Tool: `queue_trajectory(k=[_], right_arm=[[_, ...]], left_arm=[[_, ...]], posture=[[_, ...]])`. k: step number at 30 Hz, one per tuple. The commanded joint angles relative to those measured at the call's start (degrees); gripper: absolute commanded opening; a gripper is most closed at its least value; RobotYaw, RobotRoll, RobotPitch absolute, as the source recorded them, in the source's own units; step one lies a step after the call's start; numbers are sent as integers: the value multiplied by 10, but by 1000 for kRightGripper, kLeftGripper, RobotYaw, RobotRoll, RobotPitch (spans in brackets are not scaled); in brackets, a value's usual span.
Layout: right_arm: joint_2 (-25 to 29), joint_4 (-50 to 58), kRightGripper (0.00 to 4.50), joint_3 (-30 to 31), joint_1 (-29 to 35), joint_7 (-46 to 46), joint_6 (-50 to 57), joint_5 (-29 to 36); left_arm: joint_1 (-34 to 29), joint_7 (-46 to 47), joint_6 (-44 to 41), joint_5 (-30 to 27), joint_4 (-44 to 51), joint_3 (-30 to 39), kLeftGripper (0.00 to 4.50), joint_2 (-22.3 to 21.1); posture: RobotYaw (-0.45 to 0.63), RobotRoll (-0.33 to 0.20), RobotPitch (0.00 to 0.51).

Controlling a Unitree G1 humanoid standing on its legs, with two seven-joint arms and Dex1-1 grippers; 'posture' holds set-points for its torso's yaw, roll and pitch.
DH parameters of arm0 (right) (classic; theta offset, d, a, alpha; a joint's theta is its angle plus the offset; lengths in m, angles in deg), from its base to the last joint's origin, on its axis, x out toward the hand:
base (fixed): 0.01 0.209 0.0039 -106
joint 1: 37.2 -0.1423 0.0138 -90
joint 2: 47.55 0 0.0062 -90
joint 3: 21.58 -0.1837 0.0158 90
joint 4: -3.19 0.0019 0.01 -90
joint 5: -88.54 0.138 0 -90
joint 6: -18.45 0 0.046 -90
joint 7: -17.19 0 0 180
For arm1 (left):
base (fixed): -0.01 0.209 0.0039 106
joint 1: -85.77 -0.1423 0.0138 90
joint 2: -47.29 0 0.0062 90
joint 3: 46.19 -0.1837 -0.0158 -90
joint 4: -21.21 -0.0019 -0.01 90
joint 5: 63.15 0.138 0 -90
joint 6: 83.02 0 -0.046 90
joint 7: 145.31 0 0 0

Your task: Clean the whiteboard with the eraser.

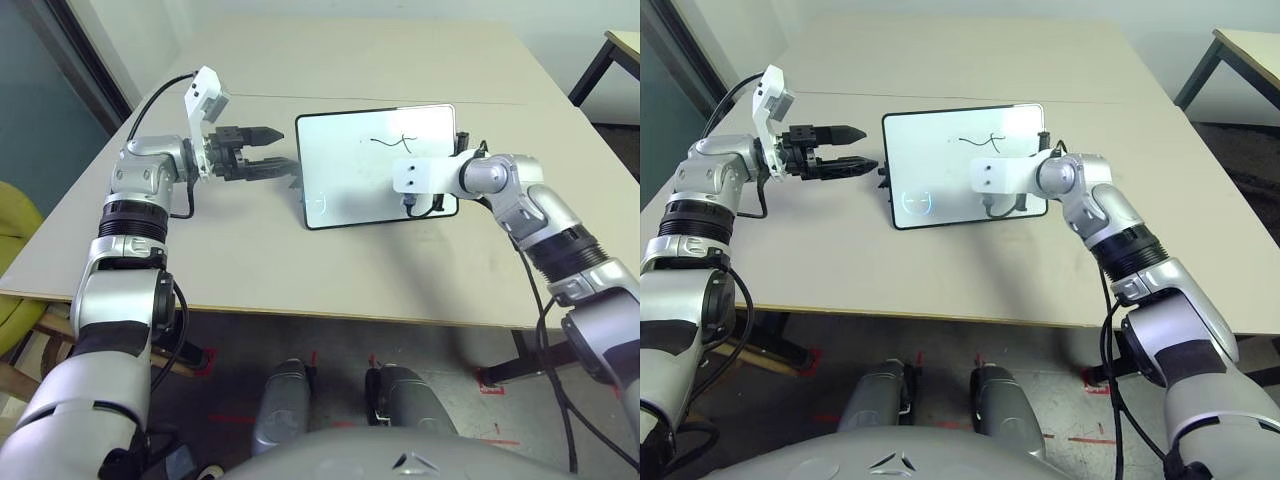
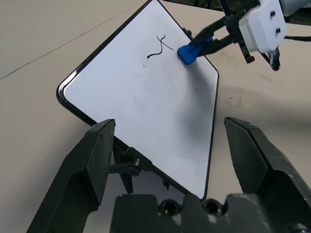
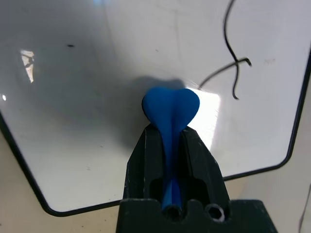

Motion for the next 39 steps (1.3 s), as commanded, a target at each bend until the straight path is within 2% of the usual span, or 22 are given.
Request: queue_trajectory(k=[1,12,28,39], right_arm=[[-6,-9,233,-30,-19,2,24,25],[-9,-50,232,-21,-35,28,11,19],[-91,-81,231,9,-81,45,-7,10],[-106,-79,231,14,-88,43,-9,9]], left_arm=[[4,-3,2,-1,-5,-1,4500,1],[2,-2,0,-1,-3,-1,4500,-2],[-10,-13,-22,-8,25,-2,4500,-7],[-64,-16,-50,-17,100,-7,4500,-14]], posture=[[123,0,61],[128,0,67],[142,0,68],[144,0,71]])
